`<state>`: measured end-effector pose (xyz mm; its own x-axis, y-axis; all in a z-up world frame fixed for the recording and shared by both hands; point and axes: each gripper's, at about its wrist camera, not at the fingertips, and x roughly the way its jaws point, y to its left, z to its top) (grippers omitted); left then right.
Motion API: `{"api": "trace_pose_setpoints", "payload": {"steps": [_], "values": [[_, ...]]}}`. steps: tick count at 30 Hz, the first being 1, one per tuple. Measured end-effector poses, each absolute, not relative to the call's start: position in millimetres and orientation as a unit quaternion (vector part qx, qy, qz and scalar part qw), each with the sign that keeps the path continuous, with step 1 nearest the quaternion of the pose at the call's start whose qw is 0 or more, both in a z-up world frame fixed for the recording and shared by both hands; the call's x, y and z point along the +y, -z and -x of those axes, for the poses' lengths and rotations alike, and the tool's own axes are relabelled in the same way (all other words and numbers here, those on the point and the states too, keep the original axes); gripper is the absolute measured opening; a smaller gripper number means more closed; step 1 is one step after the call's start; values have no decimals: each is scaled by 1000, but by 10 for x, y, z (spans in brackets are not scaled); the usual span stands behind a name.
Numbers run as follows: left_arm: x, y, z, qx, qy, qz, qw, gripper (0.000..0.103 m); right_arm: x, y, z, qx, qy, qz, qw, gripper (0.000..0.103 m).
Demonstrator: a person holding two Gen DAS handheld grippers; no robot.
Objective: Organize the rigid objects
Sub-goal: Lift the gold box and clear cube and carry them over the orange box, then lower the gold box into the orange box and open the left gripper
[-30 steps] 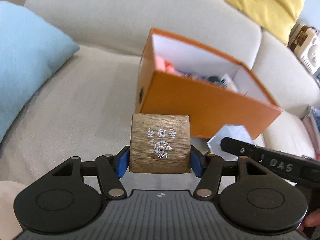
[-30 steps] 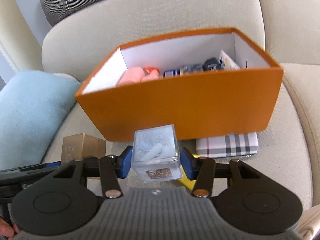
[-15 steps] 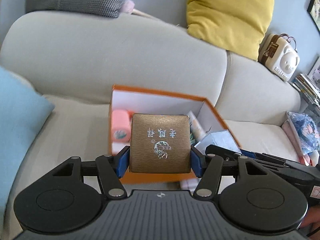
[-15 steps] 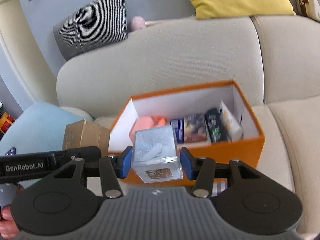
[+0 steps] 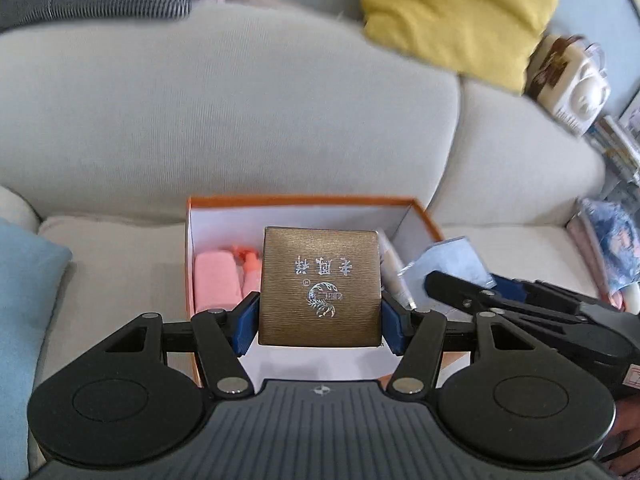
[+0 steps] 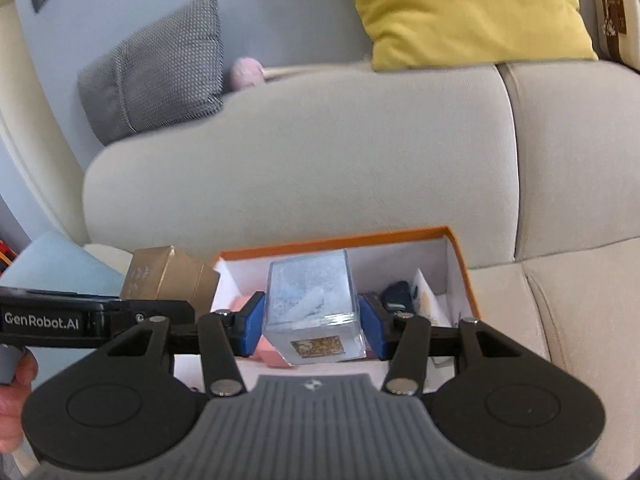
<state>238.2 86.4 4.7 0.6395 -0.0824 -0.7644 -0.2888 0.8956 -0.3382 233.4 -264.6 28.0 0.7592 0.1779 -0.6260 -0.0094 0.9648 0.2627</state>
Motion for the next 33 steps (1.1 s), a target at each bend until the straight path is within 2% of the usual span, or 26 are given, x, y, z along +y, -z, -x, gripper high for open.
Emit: {"api": "trace_pose_setpoints", "payload": {"steps": [10,21,33], "values": [[777,574,-2876,527,-66,221,818,70,-2833,227,-2690,416,-55,-149,895,52],[595,1084,-3319,624,-126,145,757,70,-2895,443,-2866,428,-60,-166,886,52],[641,1334,-3322,639,-157,139,740,73,-2901,435,-2800,430,-65,-160,886,52]]}}
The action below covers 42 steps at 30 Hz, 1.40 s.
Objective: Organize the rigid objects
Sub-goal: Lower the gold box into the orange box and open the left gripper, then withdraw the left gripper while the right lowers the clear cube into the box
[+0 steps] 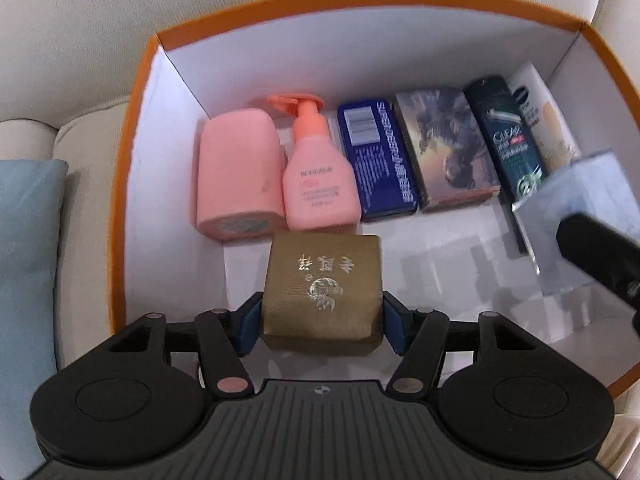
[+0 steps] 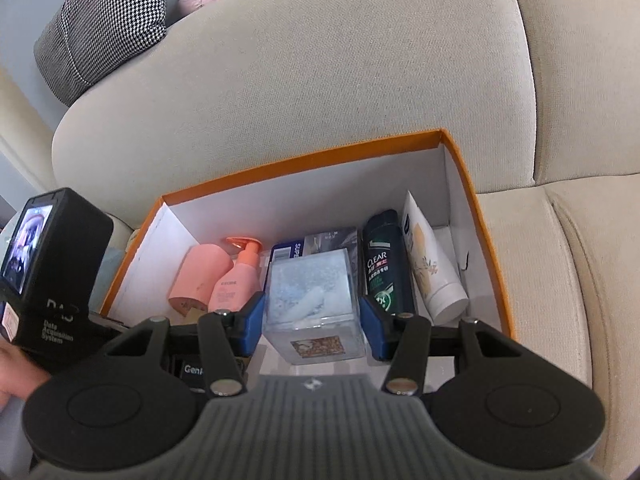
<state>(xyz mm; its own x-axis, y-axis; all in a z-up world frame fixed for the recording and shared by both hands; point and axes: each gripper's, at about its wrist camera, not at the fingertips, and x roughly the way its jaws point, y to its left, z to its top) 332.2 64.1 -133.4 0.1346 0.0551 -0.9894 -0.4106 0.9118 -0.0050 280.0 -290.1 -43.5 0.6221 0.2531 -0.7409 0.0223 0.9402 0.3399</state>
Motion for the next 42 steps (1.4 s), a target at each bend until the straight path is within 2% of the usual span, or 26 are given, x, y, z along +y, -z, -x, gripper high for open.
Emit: {"api": "trace_pose_setpoints", "payload": {"steps": [10,12,16,18,23,31,39,42], "values": [[648,1023,-3154,599,-128,139,779,74,-2897,419,-2765,437,-60,-153,884,52],[670,871,-3091,568,-125,137,802,65,-2892,414,-2767,440,-58,-151,883,52],[788,595,-2924,502,-129,148,842,59,-2865,421,-2794,452,-57,-158,876,52],[912,521,-2812,478,-152,152,851,52,-2809,428,-2823,461,-61,-162,870,52],[1179,591,-2628,467,-185,196,842,37,-2586,486,-2915,486,-61,-160,857,52],[1371,806,-2382,469,-154,269,827,26,-2209,631,-3045,532,-37,-164,830,52],[1485,916,-2242,453,-128,316,824,14,-1911,710,-3118,542,-34,-174,821,52],[1518,933,-2220,448,-121,329,822,14,-1835,729,-3146,546,-40,-165,821,52]]}}
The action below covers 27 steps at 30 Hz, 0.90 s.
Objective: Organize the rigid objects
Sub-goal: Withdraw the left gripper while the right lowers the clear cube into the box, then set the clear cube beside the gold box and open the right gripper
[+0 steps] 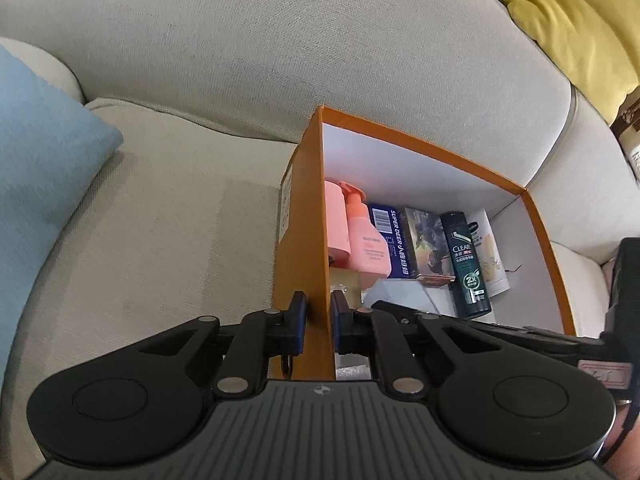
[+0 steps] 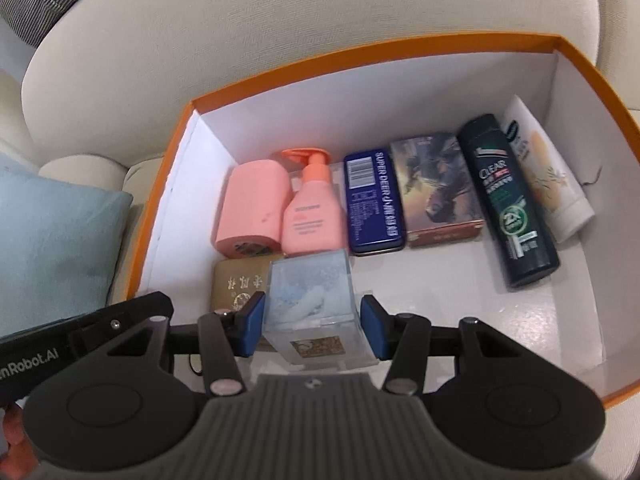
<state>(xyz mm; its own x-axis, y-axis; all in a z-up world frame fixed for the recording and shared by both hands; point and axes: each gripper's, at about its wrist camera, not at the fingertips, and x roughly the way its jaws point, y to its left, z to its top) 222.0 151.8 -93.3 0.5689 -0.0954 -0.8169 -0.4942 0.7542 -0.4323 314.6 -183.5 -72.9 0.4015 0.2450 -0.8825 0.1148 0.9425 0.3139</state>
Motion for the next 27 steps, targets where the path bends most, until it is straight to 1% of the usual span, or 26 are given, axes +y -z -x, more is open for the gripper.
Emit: {"api": "trace_pose_setpoints", "payload": {"steps": [10,19,27], "values": [[1514,942,-2221,443,-119,333,824,14,-1813,811,-3101,558,-33,-133,819,52],[1504,933,-2243,446,-123,327,824,14,-1996,843,-2998,605,-70,-151,779,52],[1508,951,-2255,451,-125,325,822,14,-1926,991,-3054,643,-104,-157,742,51]]}}
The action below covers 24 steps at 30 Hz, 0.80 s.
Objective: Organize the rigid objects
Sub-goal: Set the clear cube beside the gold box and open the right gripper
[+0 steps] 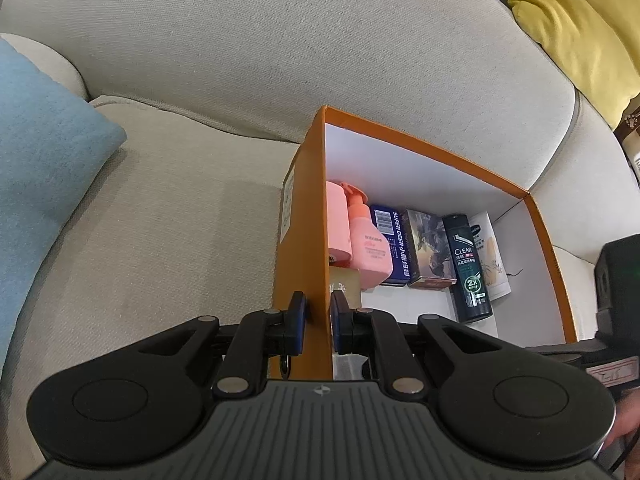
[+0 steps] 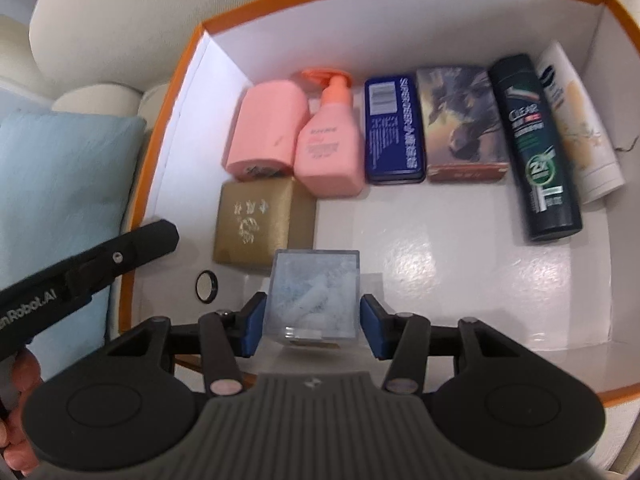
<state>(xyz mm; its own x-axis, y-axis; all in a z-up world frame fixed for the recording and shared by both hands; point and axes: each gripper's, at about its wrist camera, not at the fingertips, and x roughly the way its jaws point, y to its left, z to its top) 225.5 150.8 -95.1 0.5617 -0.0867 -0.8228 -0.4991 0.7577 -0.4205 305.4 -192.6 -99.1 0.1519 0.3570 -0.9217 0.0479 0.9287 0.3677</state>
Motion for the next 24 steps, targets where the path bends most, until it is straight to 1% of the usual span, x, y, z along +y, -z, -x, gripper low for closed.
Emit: {"api": "trace_pose_setpoints", "payload": {"steps": [10,16,19,22,24], "values": [[1523,959,-2251,451,-122,329,821,14,-1886,1120,-3151,672,-109,-158,715,49],[1515,955,-2259,449,-123,330,821,14,-1903,1160,-3273,701,-89,-125,697,49],[1512,956,-2265,449,-122,328,822,14,-1926,1114,-3313,682,-70,-106,720,49],[1513,955,-2260,449,-121,327,822,14,-1979,1085,-3377,667,-69,-140,728,49],[1510,954,-2263,450,-121,327,822,14,-1938,1066,-3402,654,-65,-132,742,49]]}}
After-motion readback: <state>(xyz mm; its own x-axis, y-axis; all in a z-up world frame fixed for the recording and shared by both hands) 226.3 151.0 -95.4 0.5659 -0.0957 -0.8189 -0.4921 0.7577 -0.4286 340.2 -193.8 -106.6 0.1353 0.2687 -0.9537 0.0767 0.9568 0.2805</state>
